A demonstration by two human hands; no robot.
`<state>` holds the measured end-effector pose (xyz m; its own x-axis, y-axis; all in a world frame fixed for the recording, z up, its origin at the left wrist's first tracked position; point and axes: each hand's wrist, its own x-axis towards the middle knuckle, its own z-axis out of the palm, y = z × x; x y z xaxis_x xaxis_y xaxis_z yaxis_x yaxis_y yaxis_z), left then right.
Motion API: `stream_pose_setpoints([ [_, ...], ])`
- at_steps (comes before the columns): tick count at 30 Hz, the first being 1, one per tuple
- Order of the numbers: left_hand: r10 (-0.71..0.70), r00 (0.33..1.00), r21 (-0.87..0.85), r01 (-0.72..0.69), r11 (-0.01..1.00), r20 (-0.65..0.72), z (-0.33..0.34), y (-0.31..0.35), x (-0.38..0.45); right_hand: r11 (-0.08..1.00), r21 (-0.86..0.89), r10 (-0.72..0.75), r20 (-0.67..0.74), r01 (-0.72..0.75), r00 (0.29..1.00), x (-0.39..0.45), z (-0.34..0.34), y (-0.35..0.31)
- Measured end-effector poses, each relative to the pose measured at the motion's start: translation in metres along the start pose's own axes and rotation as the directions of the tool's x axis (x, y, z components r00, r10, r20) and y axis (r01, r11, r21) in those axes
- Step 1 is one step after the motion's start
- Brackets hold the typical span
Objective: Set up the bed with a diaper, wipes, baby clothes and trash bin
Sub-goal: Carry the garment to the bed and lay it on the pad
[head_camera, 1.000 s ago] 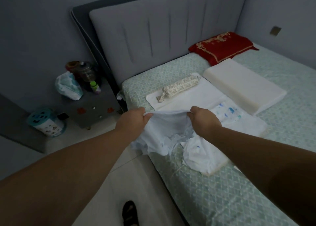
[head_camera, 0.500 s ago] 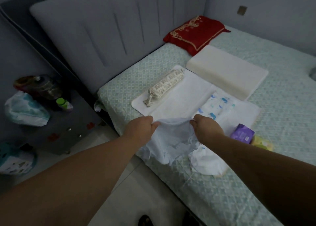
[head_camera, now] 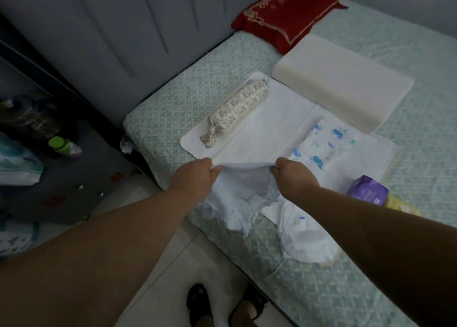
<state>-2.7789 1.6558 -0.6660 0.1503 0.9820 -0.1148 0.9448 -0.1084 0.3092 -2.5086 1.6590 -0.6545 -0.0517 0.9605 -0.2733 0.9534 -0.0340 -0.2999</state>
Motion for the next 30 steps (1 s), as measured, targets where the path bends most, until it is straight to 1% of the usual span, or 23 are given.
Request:
stream_pose_setpoints([
  [6,0.045,0.998,0.004,-0.045,0.999,0.035,0.023,-0.014,0.048,0.998,0.047,0.044,0.014,-0.045,0.999,0.047,0.030,0.006],
  [9,0.045,0.999,0.019,-0.046,0.999,0.029,0.036,-0.025,0.075,0.996,0.063,0.065,0.009,-0.066,0.998,0.070,0.049,0.007],
  [15,-0.022,0.999,0.015,0.022,1.000,0.027,0.073,-0.050,0.124,0.985,0.103,0.137,0.014,-0.138,0.990,0.114,0.091,0.009],
  [20,-0.025,0.998,0.032,0.023,0.999,0.064,0.104,-0.062,0.148,0.965,0.128,0.230,0.020,-0.230,0.973,0.143,0.120,0.017],
  [30,-0.035,0.991,0.000,0.035,0.999,0.126,0.142,-0.085,0.172,0.945,0.152,0.283,0.067,-0.290,0.957,0.170,0.164,0.026],
])
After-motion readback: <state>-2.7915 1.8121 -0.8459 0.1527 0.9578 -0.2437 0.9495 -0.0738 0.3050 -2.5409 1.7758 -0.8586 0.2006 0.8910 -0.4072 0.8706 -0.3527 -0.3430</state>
